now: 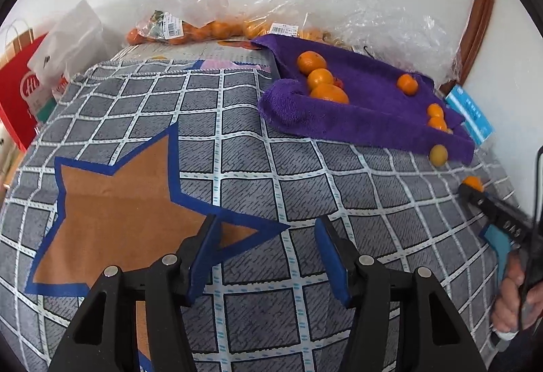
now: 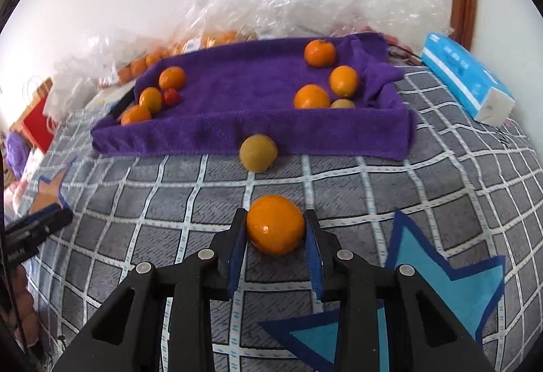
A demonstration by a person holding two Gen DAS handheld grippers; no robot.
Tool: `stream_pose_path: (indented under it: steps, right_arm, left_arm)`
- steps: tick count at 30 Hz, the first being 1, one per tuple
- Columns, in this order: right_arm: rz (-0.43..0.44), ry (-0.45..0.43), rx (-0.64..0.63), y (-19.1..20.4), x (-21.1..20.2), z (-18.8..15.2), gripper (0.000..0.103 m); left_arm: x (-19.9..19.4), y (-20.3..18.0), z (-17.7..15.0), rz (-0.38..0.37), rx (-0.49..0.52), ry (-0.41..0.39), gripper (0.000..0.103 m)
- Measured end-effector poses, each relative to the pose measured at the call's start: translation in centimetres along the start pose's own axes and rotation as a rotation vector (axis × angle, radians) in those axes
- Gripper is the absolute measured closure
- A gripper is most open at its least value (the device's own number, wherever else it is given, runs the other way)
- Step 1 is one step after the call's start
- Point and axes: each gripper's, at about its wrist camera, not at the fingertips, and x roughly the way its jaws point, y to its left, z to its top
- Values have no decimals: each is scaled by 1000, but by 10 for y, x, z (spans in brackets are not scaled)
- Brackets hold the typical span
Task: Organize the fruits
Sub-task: 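Grasp an orange with the right gripper while the left gripper grasps a yellow fruit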
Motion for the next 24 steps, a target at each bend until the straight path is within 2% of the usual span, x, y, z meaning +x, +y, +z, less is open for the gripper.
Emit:
stream_pose_path:
  steps: [2,4,7,11,14,19,24]
  right_arm:
    - [-6,-20,-6,-3,-5,0,71]
    - [-60,-33,-39,-7,-10,0,71]
    - [-120,-38,-72,-21,-13,0,71]
    - [-164,-62,-45,-55,-20,4,71]
    - [-198,-73,-17,-75,-26,2,71]
    - [-175,-66,36,-99,-29,1,70]
    - [-125,-59,84,-109,-29,0,70]
  left_arm:
    - [1,-7,-1,34,27,6,48]
    - [1,-13,0,40,44,14,50]
    - [0,-27,6,13,52,20,50]
    - [-3,-58,17,-39,87,-17,50]
    - [6,-87,27,-87,122,-12,50]
    - [26,-140,37,-166,184,8,52]
    - [44,-176,46,-176,220,19,61]
